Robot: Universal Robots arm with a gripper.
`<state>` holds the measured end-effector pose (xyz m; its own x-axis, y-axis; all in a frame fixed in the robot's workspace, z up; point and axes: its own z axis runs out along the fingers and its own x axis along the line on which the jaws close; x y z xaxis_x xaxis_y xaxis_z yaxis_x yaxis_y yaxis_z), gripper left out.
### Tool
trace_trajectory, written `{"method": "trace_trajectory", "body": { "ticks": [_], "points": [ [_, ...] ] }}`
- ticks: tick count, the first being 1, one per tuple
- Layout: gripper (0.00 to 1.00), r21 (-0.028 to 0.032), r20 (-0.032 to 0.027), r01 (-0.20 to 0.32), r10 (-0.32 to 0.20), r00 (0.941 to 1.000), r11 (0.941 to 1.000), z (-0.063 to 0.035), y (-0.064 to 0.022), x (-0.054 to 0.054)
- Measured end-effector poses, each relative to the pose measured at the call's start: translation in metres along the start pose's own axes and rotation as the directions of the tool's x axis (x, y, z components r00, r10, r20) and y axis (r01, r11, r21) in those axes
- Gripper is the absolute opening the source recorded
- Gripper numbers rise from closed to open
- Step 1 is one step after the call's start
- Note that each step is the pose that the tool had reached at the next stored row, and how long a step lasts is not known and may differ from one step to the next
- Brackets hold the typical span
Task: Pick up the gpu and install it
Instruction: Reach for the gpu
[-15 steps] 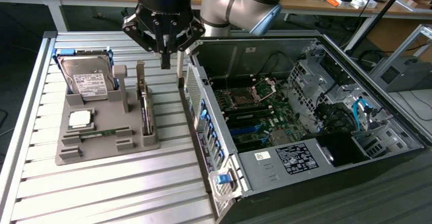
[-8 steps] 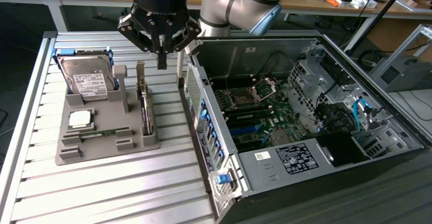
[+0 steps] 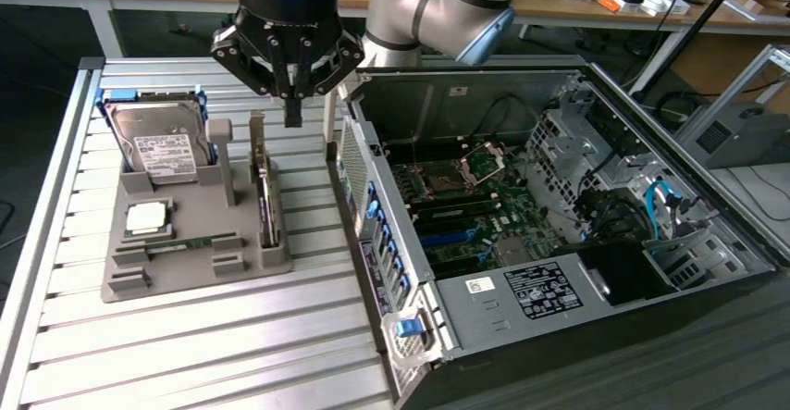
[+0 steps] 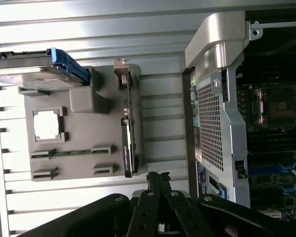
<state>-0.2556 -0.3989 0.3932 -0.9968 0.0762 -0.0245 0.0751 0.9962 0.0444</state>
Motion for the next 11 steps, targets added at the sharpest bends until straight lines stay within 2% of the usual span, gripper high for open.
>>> {"method": "trace_trajectory", "body": {
  "ticks": [11],
  "points": [
    [0.11, 0.0, 0.0, 0.0, 0.0, 1.0, 1.0, -0.0001, -0.0003, 0.0038]
  ]
}}
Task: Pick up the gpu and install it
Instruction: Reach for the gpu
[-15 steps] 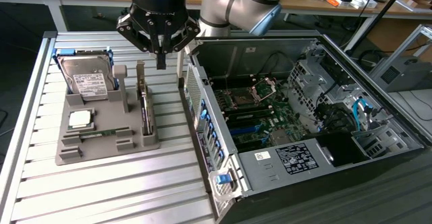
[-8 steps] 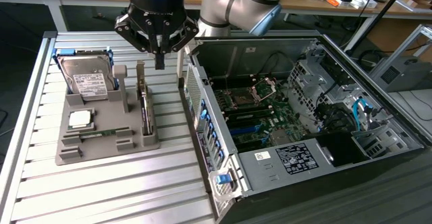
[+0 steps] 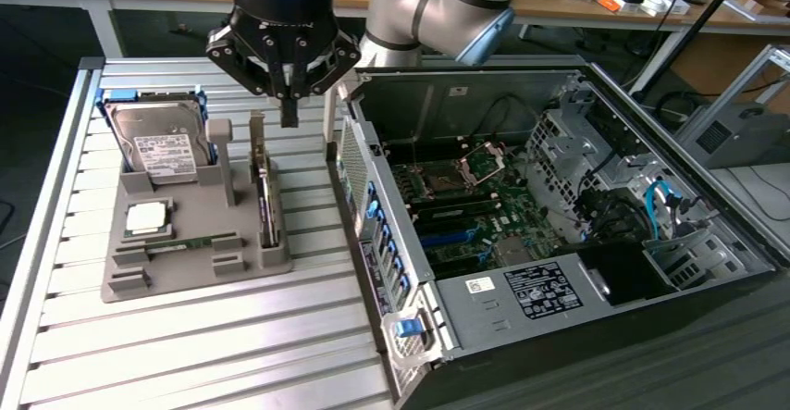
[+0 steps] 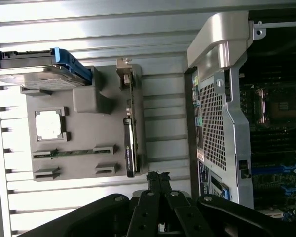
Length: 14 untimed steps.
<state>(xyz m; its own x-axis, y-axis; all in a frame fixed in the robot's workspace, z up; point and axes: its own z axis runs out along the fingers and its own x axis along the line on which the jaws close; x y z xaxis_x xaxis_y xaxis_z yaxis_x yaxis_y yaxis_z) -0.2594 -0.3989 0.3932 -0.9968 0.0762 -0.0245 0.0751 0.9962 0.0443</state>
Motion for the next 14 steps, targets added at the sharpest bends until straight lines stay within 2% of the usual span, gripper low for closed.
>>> {"method": "trace_trajectory", "body": {
  "ticks": [14],
  "points": [
    [0.11, 0.0, 0.0, 0.0, 0.0, 1.0, 1.0, -0.0001, -0.0004, 0.0055]
  ]
}}
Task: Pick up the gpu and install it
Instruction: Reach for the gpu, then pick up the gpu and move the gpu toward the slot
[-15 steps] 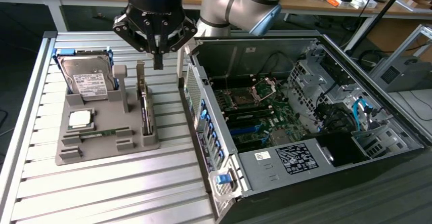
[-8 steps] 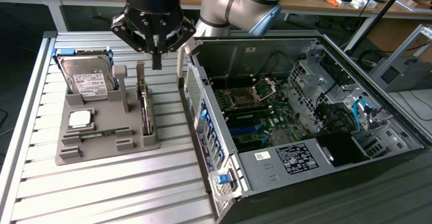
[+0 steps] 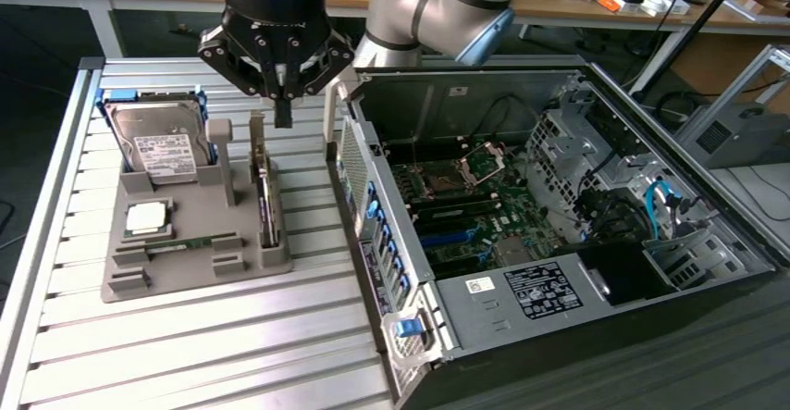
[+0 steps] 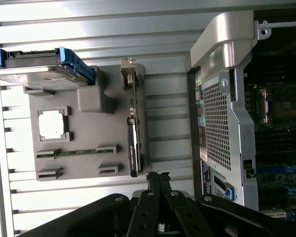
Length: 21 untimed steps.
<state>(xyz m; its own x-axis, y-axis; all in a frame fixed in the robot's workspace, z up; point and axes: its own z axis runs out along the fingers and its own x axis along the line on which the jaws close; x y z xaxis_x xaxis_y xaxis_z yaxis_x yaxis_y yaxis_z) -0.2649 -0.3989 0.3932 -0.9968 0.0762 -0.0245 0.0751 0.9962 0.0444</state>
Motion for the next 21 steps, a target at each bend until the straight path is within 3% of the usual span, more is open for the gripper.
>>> {"method": "trace_trajectory", "body": {
  "ticks": [18, 19, 21],
  "points": [
    [0.11, 0.0, 0.0, 0.0, 0.0, 1.0, 1.0, -0.0001, -0.0002, 0.0027],
    [0.11, 0.0, 0.0, 0.0, 0.0, 1.0, 1.0, -0.0001, -0.0002, 0.0027],
    [0.24, 0.0001, -0.0001, 0.0, 0.0, 1.0, 1.0, -0.0001, -0.0002, 0.0027]
  ]
}}
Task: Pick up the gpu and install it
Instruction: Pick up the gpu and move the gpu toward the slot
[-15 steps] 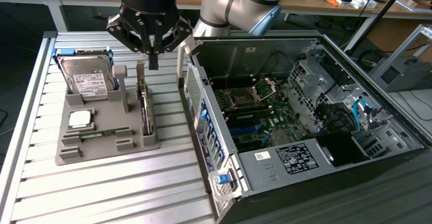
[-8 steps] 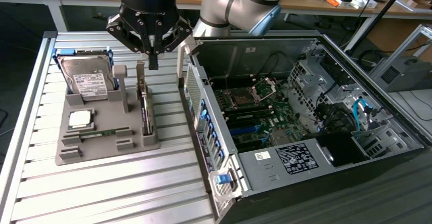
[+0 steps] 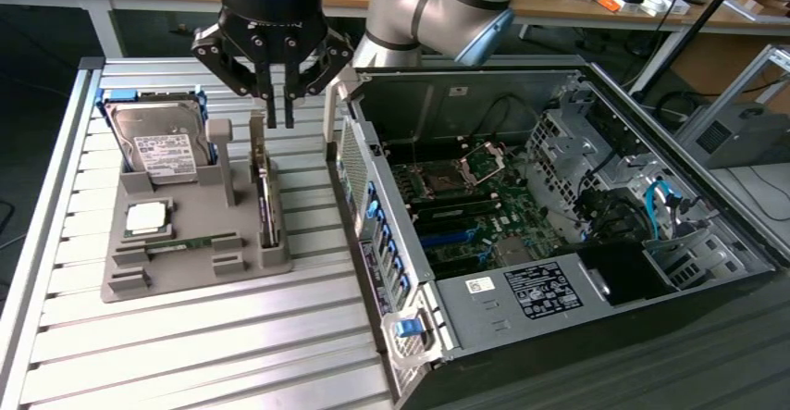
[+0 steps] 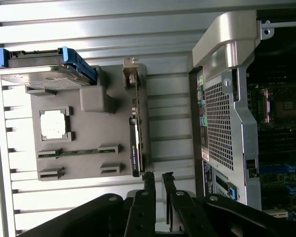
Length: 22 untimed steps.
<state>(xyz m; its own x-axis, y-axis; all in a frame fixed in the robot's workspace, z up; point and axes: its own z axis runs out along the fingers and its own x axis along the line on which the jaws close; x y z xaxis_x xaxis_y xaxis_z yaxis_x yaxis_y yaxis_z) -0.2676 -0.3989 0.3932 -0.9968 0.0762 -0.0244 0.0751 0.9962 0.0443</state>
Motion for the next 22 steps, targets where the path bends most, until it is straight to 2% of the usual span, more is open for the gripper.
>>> {"method": "trace_trajectory", "body": {
  "ticks": [3, 4, 5, 22],
  "points": [
    [0.42, -0.0001, 0.0, 0.0, 0.0, 1.0, 1.0, 0.0, 0.0, 0.0],
    [0.42, -0.0001, 0.0, 0.0, 0.0, 1.0, 1.0, 0.0, 0.0, 0.0],
    [0.48, 0.0, 0.0001, 0.0, 0.0, 1.0, 1.0, 0.0, 0.0, 0.0],
    [0.48, 0.0001, -0.0001, 0.0, 0.0, 1.0, 1.0, 0.0012, -0.0003, 0.0031]
  ]
}}
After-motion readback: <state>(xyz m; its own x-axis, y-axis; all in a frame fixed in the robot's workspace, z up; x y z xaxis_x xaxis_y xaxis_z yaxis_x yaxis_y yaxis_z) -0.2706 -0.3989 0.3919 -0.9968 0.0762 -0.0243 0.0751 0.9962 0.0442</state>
